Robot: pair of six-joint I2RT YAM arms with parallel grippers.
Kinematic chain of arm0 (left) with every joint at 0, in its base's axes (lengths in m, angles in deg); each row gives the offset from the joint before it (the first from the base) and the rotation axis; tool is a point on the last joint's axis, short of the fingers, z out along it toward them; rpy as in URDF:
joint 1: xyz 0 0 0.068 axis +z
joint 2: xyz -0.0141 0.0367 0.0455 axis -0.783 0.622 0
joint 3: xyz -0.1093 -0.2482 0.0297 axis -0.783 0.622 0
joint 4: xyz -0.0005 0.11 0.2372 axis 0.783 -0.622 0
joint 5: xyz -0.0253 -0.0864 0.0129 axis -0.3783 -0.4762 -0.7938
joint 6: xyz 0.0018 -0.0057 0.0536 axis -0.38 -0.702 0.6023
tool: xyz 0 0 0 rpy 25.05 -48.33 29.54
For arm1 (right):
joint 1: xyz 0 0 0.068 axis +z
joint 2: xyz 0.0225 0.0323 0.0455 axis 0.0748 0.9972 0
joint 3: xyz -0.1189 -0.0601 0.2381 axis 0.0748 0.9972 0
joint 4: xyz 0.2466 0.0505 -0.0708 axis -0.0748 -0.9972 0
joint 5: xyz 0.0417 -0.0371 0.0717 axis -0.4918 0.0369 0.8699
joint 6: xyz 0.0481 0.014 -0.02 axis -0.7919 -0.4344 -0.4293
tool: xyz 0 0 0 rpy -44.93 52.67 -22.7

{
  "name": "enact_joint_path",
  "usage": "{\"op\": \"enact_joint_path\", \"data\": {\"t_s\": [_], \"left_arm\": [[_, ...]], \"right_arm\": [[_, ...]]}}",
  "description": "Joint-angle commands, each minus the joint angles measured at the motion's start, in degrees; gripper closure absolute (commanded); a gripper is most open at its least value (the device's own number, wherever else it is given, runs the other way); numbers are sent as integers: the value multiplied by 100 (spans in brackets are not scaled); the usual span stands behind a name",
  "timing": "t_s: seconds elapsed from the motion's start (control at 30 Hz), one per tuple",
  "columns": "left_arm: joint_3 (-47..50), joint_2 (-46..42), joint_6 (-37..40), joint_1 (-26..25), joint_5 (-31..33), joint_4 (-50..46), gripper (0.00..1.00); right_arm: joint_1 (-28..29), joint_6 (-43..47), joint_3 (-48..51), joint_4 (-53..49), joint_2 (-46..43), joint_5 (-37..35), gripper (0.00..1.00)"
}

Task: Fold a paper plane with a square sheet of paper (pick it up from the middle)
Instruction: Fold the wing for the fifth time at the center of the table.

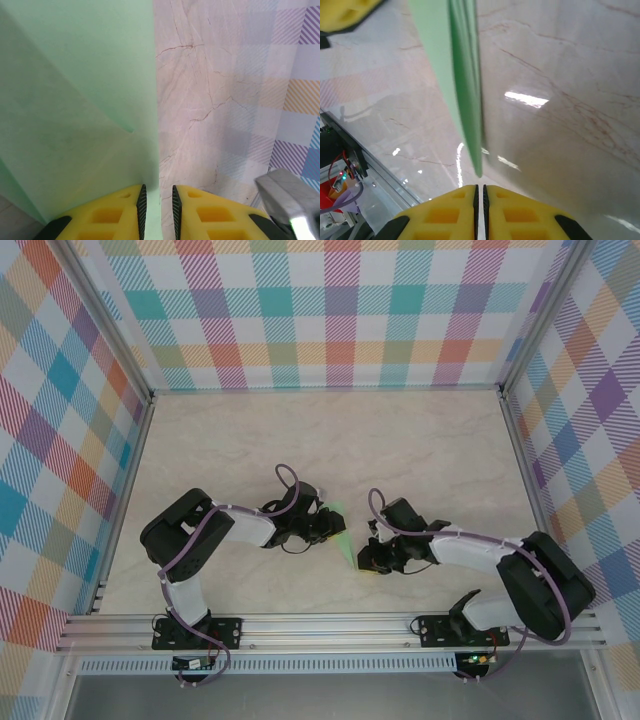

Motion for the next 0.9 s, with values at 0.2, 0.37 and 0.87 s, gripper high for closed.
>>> {"op": "enact_joint_path", "data": {"t_s": [0.2, 0.37, 0.87], "left_arm": [[37, 285, 19, -33, 96, -370, 77], [-4, 289, 19, -35, 79, -397, 77], [-45, 292, 31, -35, 8, -396, 77]], "right_arm": [[37, -778, -635, 1137, 609, 34, 90], [34, -1177, -654, 1723, 1057, -54, 91], [27, -1058, -518, 1567, 1651, -455, 91]]}}
